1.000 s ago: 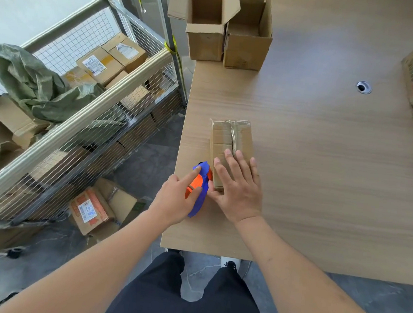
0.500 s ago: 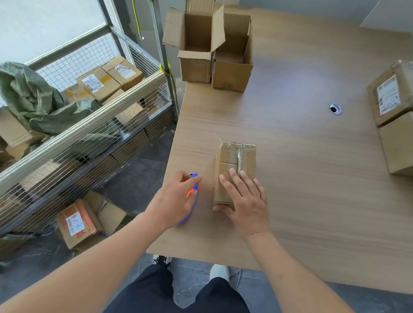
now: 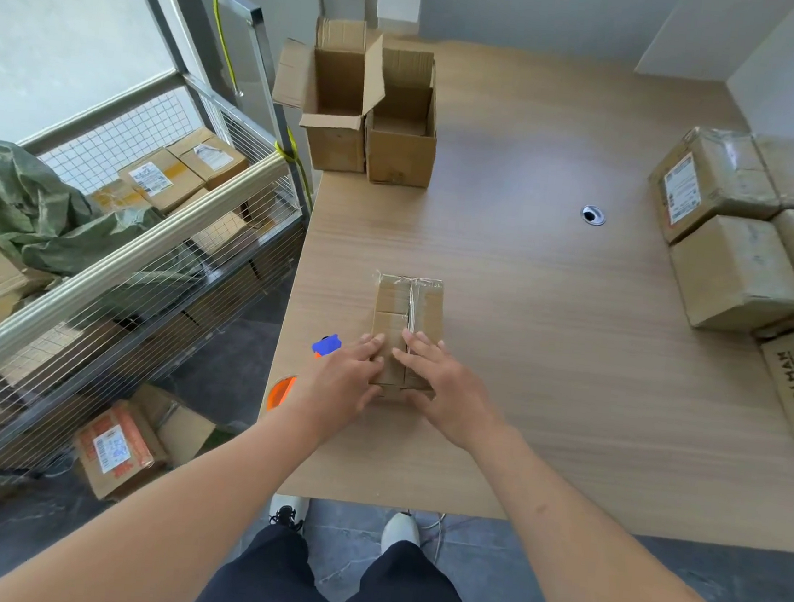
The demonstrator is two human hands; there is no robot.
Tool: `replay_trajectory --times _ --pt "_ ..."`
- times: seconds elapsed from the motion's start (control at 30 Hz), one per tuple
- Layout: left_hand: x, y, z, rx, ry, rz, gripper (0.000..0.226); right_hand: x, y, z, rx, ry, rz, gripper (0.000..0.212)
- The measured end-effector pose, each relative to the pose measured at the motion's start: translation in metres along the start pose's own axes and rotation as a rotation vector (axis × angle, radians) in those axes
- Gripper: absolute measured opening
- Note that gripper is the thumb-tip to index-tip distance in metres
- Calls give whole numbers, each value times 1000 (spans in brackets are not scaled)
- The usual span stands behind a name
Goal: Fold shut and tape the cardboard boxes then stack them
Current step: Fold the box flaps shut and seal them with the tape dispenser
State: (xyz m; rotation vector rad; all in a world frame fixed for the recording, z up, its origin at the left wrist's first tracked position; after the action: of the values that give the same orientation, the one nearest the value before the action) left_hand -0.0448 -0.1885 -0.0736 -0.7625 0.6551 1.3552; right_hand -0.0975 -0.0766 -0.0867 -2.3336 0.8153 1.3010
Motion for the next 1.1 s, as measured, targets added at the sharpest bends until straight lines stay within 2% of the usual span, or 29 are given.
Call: replay_trajectory --times 0.1,0.2,0.27,0.37,0.53,0.7,0.9,1.1 --pt "1 0 0 -16 -8 -6 37 -5 -6 -7 -46 -30 126 43" --pt "1 -4 5 -3 -5 26 34 -10 -21 -19 -126 -174 360 46" --pt "0 -7 7 11 -7 63 31 -11 -25 -24 -149 -225 425 50" --pt "-2 -10 11 39 -31 100 26 -15 -25 -23 -139 -211 400 52" --pt "-3 -10 11 51 -33 114 30 -19 -27 -13 -129 -147 186 58" --pt "-2 -9 9 29 -27 123 33 -37 -36 2 105 -201 291 42" --pt "1 -5 6 -7 19 83 35 -31 -37 20 281 -6 205 46" --pt "5 -1 5 -58 25 39 35 -22 -32 15 375 -74 105 41"
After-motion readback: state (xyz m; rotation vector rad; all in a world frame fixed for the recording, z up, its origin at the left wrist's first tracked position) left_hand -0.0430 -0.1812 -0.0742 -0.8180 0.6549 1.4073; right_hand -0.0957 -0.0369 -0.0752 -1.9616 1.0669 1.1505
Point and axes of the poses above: each hand's wrist, its own y-axis towards the middle knuckle, its own x-axis out of the palm, z = x × y, the point moved 10 cm from there along y, towards the middle knuckle, and after that the axes turned 7 degrees about -y, right-handed, at the moved point
